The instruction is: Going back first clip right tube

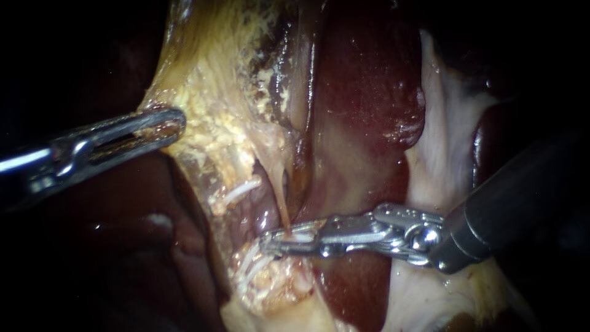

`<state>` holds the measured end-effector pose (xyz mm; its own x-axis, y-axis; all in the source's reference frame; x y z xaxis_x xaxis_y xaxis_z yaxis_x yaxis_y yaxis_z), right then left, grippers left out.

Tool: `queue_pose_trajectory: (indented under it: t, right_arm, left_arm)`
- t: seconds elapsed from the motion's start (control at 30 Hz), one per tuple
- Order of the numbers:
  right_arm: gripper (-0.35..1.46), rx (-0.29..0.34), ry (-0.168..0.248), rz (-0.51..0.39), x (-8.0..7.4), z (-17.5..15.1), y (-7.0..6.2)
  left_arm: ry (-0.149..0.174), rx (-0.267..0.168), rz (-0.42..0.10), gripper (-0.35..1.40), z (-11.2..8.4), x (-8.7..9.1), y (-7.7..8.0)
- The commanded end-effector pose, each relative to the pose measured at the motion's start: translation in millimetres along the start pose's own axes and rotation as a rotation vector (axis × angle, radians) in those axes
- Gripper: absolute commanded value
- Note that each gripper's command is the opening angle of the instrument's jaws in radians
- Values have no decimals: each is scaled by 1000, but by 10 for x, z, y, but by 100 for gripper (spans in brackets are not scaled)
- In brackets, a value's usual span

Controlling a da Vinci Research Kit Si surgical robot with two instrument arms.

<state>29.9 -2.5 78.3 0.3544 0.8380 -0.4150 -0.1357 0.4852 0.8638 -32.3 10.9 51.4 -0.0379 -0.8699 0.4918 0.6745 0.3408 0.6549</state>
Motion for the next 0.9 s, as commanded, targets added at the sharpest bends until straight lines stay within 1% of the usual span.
queue_pose_trajectory:
  t: [0.03,0.13,0.17,0.2,0.23,0.27,0.3,0.4,0.47,0.63,0.7,0.8,0.9]
  right_arm:
    - [-35,-1,0,0,0,0,0]
    - [-34,-3,1,0,0,0,-1]
    - [-15,1,-5,0,0,0,-1]
    - [13,6,3,0,0,0,-1]
    - [34,8,5,0,0,-1,-1]
    - [46,9,8,0,0,-1,-1]
    - [53,11,10,0,1,-2,-1]
    - [58,28,32,-41,0,-10,-2]
    - [60,30,50,-129,0,-16,-2]
    - [60,24,56,-291,2,-37,-3]
    - [60,27,56,-318,3,-45,-4]
    - [60,31,56,-368,7,-61,-8]
    - [60,30,59,-420,15,-82,-19]
  left_arm:
    - [0,0,0,-35,0,0,0]
    - [0,0,0,-35,0,0,0]
    - [0,0,0,-35,0,0,0]
    - [0,0,0,-35,0,0,0]
    - [0,0,0,-35,0,0,0]
    - [0,0,0,-35,-1,0,0]
    - [0,0,0,-35,-1,0,0]
    - [0,1,0,-35,-1,0,1]
    - [0,1,0,-35,-1,0,1]
    - [0,1,0,-35,-1,0,1]
    - [0,1,0,-35,-1,0,1]
    - [0,1,0,-35,-2,0,1]
    - [0,1,0,-35,-2,0,1]
